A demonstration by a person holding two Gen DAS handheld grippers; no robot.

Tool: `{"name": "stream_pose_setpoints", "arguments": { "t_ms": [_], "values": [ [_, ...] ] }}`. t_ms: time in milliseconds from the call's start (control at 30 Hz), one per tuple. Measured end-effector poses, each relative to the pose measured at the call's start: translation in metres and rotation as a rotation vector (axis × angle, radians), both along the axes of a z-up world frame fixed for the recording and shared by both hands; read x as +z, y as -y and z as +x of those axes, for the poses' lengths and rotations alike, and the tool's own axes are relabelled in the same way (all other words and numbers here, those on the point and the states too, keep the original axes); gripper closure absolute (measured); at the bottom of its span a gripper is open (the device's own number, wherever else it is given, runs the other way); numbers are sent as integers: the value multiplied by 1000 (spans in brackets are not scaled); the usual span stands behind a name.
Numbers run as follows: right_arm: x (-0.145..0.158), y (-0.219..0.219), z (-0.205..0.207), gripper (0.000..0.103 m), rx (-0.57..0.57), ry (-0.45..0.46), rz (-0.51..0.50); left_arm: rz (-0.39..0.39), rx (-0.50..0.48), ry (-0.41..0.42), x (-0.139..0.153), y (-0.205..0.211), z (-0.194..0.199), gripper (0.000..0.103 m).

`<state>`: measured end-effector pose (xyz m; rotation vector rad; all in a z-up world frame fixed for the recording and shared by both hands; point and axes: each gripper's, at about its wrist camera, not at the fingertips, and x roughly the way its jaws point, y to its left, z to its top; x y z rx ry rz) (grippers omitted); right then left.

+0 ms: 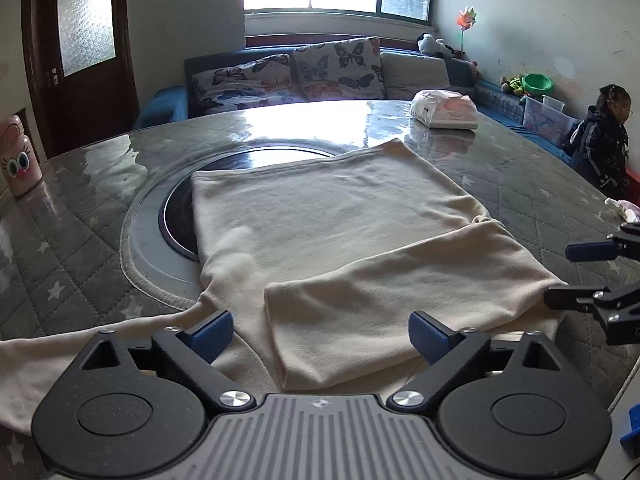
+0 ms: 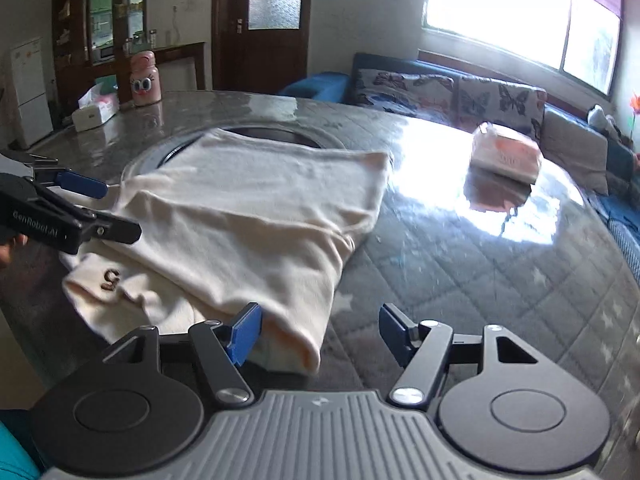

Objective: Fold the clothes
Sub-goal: 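Move the right gripper away from the folded sleeve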

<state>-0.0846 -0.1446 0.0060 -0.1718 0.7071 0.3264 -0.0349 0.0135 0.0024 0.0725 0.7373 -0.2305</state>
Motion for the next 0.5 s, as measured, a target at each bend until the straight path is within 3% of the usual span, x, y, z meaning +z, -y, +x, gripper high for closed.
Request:
{"name": "stream_pose_setpoints", "arguments": {
  "t_ms": [167,333,467,500],
  "values": [
    [-11,12,-2,35,-62,-7,11,32,10,-9,-8,0,3,16],
    [-4,25,-6,35,-110,-6,15,56,32,-18,-11,-7,4,18],
    [11,29,-3,44,-97,24,41,61,64,8,-4,-10,5,18],
    [15,28,1,50,-85,32,52,57,68,17,-2,-10,5,20]
  ]
}}
